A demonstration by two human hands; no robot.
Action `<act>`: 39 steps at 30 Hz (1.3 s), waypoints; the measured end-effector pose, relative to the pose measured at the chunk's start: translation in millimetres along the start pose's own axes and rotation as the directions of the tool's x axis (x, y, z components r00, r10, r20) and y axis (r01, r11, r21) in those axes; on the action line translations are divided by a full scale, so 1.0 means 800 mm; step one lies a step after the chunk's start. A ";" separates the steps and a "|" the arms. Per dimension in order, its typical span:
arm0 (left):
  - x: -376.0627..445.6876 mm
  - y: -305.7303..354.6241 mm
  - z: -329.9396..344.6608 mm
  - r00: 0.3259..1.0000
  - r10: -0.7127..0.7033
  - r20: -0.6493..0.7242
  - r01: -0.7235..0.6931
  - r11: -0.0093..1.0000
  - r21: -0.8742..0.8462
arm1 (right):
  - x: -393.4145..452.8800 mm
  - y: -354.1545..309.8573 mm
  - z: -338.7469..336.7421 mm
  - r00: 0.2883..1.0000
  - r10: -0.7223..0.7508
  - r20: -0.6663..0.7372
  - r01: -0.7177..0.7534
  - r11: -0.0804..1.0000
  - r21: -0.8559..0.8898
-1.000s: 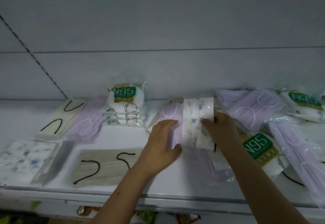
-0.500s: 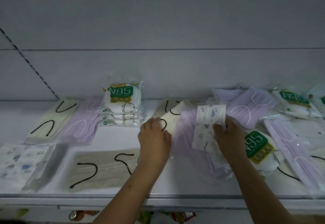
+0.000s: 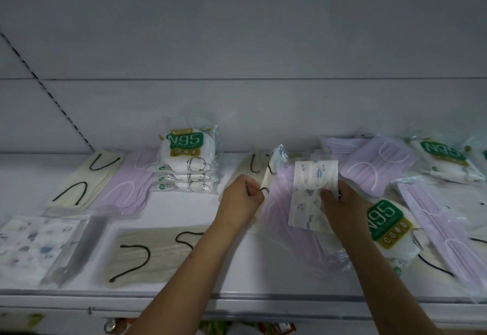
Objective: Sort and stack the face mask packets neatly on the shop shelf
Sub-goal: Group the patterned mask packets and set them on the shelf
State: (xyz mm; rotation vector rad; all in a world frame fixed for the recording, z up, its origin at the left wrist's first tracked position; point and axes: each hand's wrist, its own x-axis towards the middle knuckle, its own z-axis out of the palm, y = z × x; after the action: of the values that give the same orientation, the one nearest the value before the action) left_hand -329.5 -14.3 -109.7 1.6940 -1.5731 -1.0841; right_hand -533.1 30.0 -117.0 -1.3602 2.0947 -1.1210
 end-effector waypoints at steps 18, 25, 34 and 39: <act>-0.026 -0.012 -0.136 0.987 -0.044 0.153 0.119 0.842 -0.526 | -0.017 -0.147 0.063 0.862 -0.090 0.499 -0.241 0.793 0.560; -0.018 -0.081 -0.274 0.948 -0.034 -0.317 -0.070 0.948 -0.312 | -0.043 -0.249 0.154 0.856 -0.359 0.372 0.128 0.844 0.520; 0.084 -0.208 -0.448 0.903 -0.262 -0.340 0.350 0.908 0.231 | -0.072 -0.304 0.255 0.883 -0.255 0.394 0.052 0.888 0.458; 0.024 -0.157 -0.471 0.935 -0.171 -0.310 0.130 0.981 -0.147 | -0.076 -0.340 0.294 0.776 -0.343 0.529 0.137 0.911 0.389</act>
State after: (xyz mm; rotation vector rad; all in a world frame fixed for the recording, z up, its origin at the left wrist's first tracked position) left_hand 57.4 -58.0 -30.6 1.8220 -1.1638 -0.9012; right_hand -188.8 -66.5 -46.6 -1.5820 1.2470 -0.9238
